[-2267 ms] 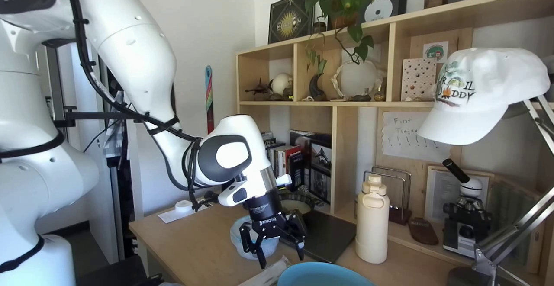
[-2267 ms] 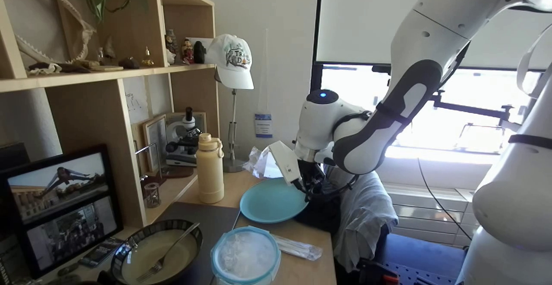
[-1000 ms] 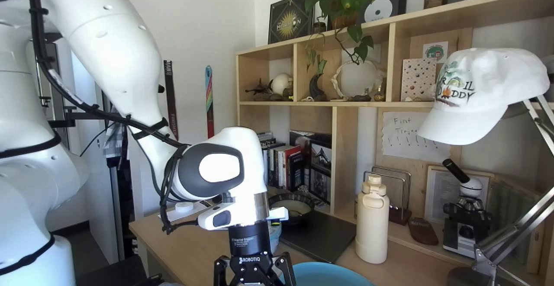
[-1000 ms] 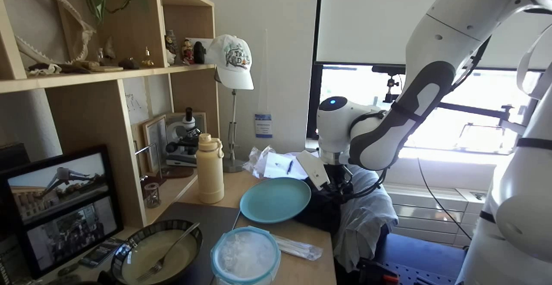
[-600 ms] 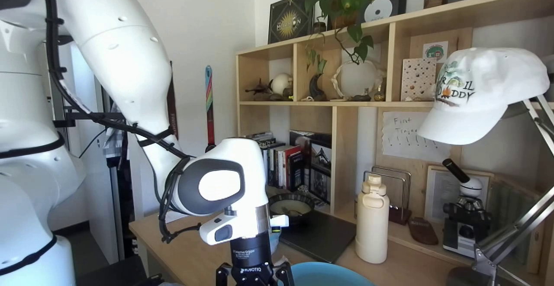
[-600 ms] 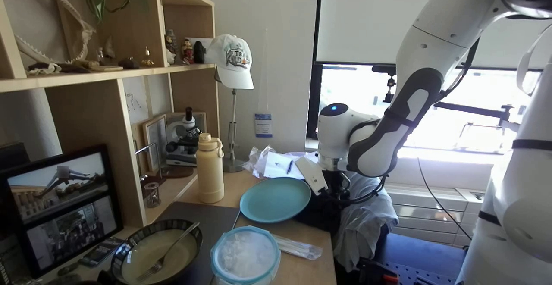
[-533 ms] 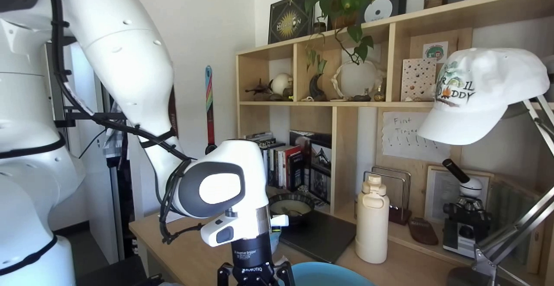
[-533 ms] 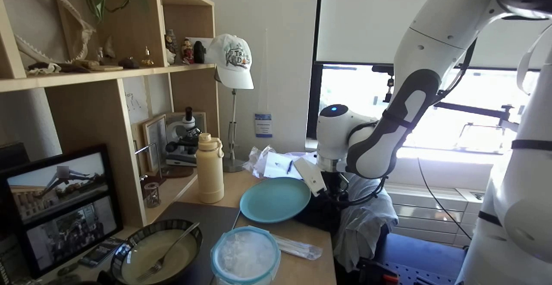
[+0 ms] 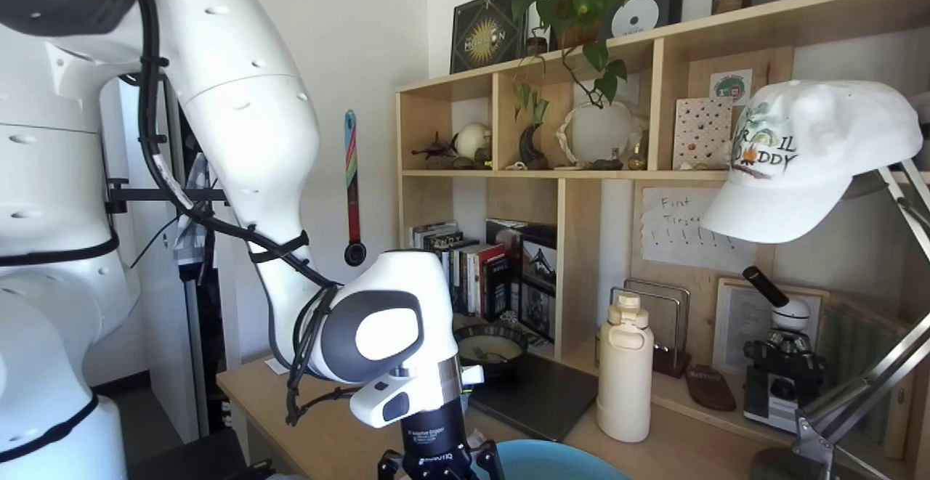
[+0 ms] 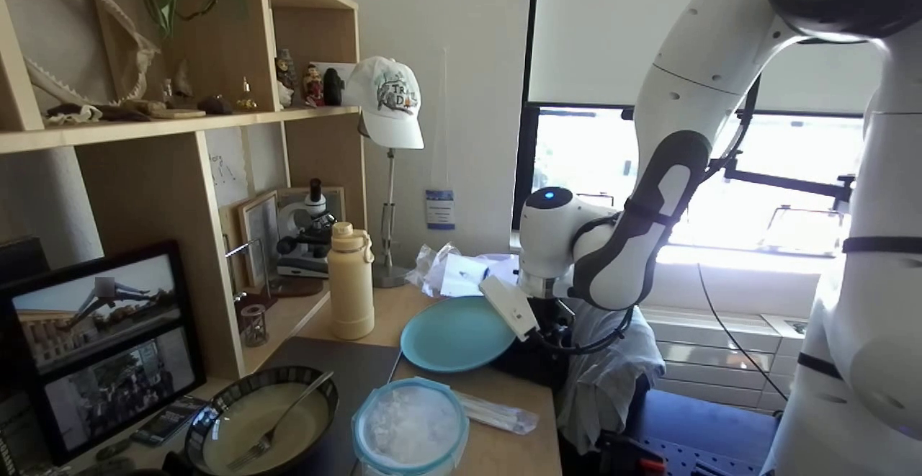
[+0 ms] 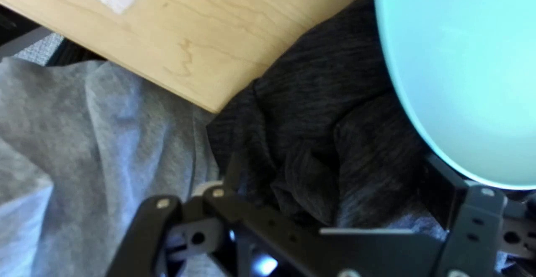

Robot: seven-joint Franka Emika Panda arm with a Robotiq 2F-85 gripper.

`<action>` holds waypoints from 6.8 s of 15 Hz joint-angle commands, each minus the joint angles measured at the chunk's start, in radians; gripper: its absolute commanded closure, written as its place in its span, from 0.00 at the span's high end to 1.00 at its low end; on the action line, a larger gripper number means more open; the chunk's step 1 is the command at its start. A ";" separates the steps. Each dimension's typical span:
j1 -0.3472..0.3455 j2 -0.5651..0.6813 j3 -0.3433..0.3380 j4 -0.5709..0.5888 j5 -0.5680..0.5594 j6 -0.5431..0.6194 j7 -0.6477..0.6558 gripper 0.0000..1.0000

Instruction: Move the blue plate to the right then put the brown bowl on the blue plate

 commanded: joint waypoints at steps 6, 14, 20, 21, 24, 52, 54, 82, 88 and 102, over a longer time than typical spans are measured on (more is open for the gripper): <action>0.001 0.121 -0.055 0.096 -0.188 0.032 0.122 0.74; 0.029 0.095 -0.116 0.060 -0.189 0.001 0.136 0.12; 0.077 -0.018 -0.083 0.002 -0.065 -0.243 -0.012 0.04; 0.096 -0.049 -0.082 0.008 -0.064 -0.319 -0.027 0.05; 0.138 -0.123 -0.063 0.031 -0.126 -0.552 -0.016 0.05; -0.019 -0.782 -0.179 -0.084 -0.486 -1.061 0.096 1.00; 0.024 -0.810 -0.155 -0.072 -0.435 -1.018 0.075 1.00; 0.795 -0.688 -0.520 -0.081 -0.030 -0.149 -0.299 1.00; 0.808 -0.699 -0.532 -0.080 -0.028 -0.142 -0.309 1.00; 1.566 -0.295 -0.775 0.341 0.756 -0.130 -1.246 1.00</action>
